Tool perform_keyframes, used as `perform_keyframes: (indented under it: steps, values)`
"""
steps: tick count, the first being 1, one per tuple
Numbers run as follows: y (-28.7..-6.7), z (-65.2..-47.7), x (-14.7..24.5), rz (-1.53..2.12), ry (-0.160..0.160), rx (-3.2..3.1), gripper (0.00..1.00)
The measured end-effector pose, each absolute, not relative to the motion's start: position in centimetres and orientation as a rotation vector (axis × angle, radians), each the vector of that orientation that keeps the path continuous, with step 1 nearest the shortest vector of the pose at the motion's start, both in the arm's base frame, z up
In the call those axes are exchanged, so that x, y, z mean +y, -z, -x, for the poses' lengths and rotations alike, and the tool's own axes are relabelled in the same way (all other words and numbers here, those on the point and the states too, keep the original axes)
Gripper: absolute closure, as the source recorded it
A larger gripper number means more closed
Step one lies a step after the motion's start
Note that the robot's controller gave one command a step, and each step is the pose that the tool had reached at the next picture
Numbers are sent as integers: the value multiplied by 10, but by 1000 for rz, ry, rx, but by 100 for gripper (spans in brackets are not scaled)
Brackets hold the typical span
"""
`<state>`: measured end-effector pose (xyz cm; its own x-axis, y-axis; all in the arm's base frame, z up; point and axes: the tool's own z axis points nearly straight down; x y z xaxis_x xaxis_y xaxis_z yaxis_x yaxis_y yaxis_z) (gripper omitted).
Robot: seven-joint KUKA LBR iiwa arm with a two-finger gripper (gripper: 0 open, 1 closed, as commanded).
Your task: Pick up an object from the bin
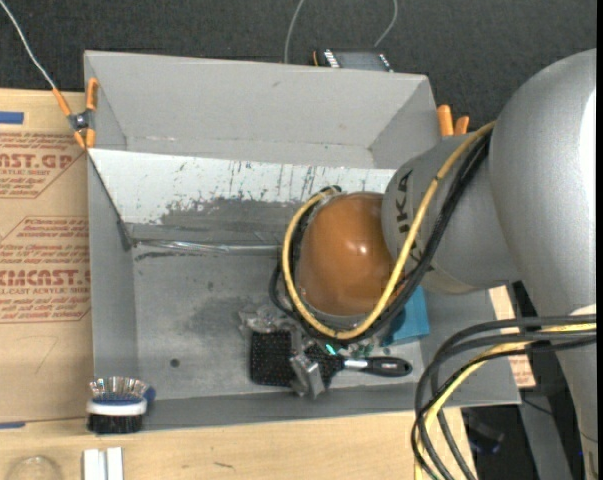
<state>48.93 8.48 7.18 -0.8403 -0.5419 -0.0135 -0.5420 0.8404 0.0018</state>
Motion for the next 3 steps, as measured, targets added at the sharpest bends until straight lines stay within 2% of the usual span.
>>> perform_keyframes:
  steps: [3]
  values:
    - [-71,-491,86,913,-8,2991,0]
